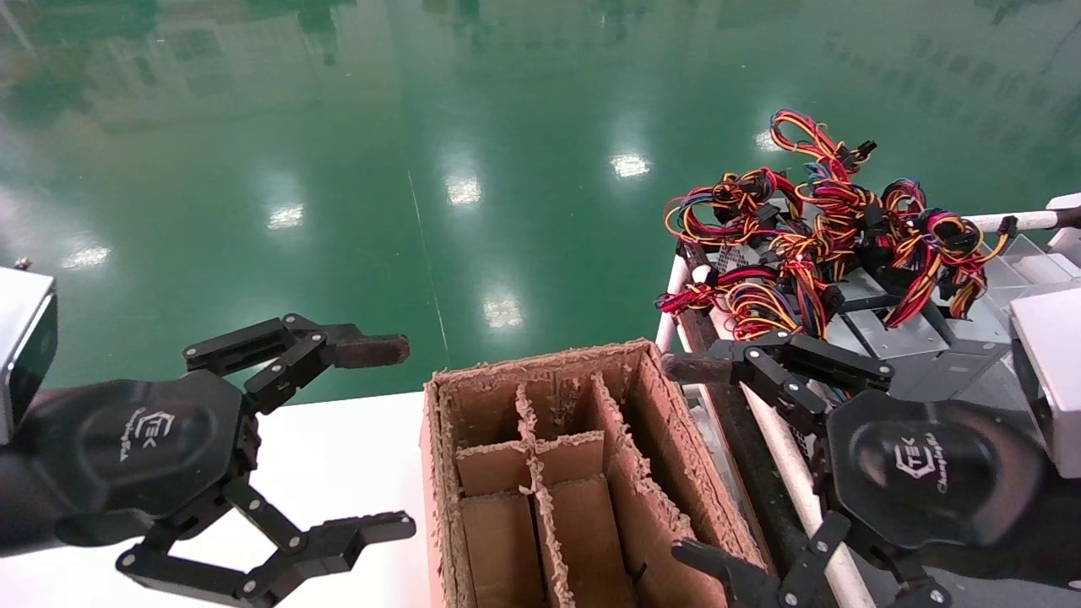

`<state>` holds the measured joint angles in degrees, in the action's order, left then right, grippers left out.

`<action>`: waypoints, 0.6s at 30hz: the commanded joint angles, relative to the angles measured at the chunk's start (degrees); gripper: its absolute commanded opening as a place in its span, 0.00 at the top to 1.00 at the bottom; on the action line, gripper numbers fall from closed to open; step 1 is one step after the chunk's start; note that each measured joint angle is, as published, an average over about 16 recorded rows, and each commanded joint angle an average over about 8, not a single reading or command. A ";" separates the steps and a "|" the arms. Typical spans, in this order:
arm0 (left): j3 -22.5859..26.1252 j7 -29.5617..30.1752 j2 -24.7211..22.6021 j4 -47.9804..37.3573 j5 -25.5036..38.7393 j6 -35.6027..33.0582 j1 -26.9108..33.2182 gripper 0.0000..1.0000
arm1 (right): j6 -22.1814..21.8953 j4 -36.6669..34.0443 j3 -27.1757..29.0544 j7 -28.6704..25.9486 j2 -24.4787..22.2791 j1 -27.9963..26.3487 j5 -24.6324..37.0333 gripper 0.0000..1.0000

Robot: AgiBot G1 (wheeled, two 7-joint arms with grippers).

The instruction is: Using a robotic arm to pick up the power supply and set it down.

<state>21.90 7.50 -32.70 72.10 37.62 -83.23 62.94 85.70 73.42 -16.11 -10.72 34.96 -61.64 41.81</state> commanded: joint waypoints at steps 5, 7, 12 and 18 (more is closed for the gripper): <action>0.00 0.00 0.00 0.00 0.00 0.00 0.00 0.00 | 0.00 0.00 0.00 0.00 0.00 0.00 0.00 0.00; 0.00 0.00 0.00 0.00 0.00 0.00 0.00 0.00 | 0.00 0.00 0.00 0.00 0.00 -0.01 0.00 0.00; 0.00 0.00 0.00 0.00 0.00 0.00 0.00 0.00 | 0.00 0.00 0.00 0.00 0.00 -0.01 0.00 0.00; 0.00 0.00 0.00 0.00 0.00 0.00 0.00 0.00 | 0.00 0.00 0.00 0.00 0.00 -0.01 0.00 0.00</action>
<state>21.90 7.50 -32.70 72.10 37.62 -83.23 62.94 85.70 73.41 -16.11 -10.72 34.96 -61.64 41.81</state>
